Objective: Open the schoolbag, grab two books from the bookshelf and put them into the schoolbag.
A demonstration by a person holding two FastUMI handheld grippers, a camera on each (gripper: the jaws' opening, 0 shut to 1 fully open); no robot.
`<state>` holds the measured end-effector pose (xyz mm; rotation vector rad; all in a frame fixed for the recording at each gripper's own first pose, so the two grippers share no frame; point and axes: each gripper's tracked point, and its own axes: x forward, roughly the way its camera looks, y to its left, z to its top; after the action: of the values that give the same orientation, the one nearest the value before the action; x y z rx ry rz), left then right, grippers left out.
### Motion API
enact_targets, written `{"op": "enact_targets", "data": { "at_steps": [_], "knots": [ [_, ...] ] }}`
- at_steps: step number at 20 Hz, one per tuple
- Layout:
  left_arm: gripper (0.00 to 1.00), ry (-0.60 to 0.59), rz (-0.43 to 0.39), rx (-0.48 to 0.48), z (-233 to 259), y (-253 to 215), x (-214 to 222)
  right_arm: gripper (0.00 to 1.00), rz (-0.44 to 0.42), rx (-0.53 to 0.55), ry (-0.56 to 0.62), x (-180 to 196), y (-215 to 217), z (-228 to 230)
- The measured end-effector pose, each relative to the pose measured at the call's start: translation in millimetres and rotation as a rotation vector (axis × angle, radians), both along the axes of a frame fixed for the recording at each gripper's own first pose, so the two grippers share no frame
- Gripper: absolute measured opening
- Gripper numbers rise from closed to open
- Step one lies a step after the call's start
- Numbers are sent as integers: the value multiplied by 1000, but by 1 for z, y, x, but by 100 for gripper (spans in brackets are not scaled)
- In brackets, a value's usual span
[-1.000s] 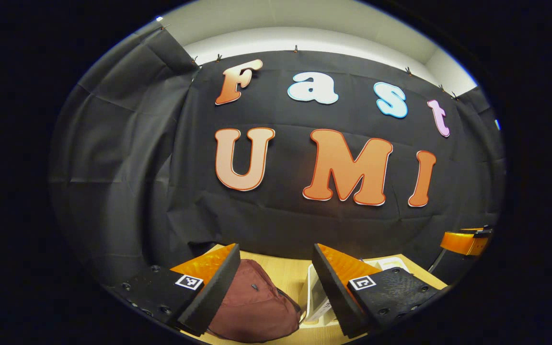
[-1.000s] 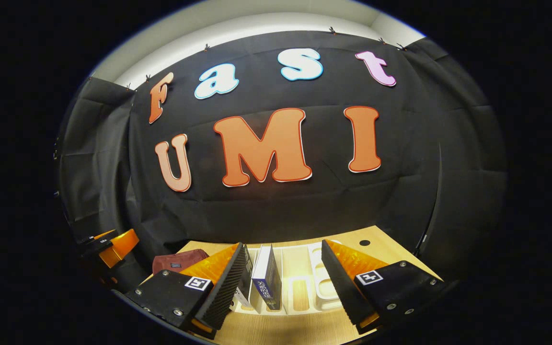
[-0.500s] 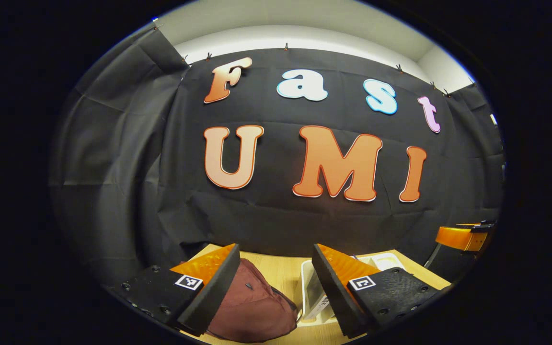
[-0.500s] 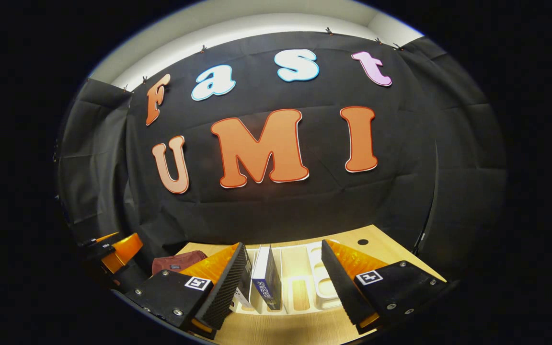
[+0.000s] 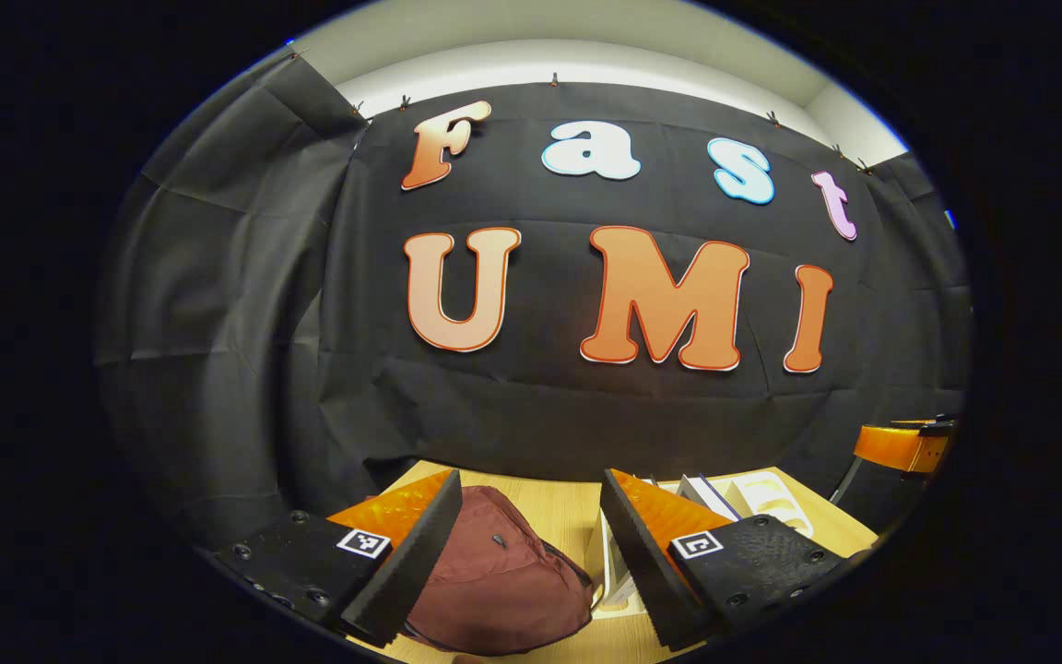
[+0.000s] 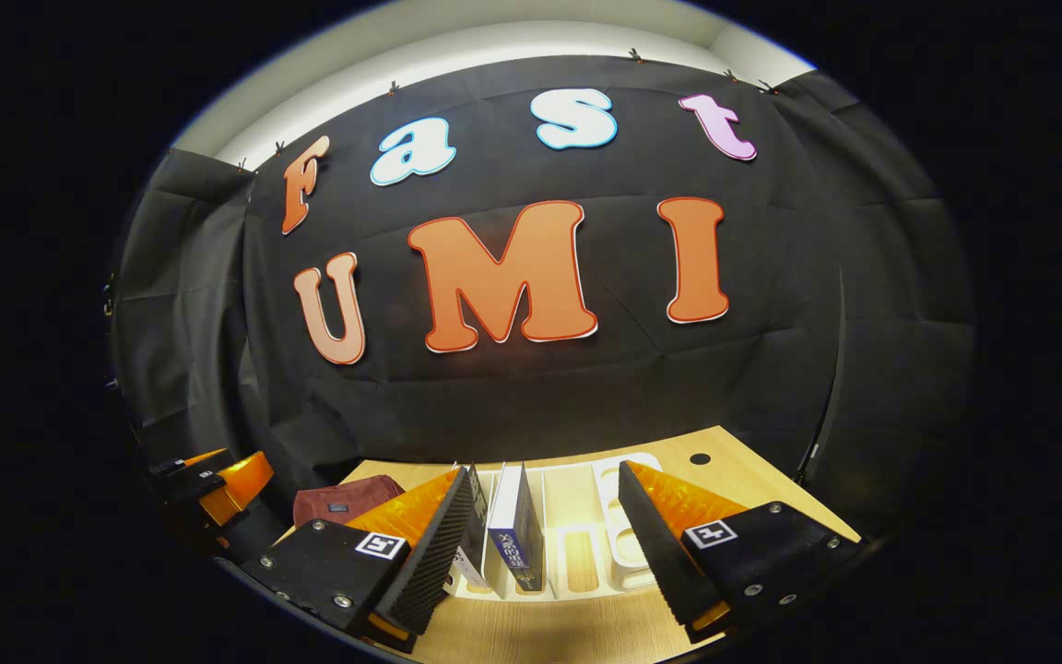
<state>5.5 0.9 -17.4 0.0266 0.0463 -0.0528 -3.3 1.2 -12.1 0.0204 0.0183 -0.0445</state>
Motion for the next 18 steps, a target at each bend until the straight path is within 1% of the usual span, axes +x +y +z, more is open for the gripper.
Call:
{"op": "enact_targets", "data": {
  "at_steps": [5, 9, 12, 18],
  "knots": [
    [95, -14, -10, -23, 4, 0, -4, 94, 1, -16, -1, -1, 2, 2],
    [95, -11, 3, 4, 1, 3, -3, 94, 6, -21, -1, -1, 6, 1],
    [95, -9, -5, -7, 3, 1, -5, 94, 8, -30, 2, 0, 7, 0],
    [95, -6, 0, 15, 2, 6, -3, 94, -11, -56, -13, 2, 8, 3]
  ]
}}
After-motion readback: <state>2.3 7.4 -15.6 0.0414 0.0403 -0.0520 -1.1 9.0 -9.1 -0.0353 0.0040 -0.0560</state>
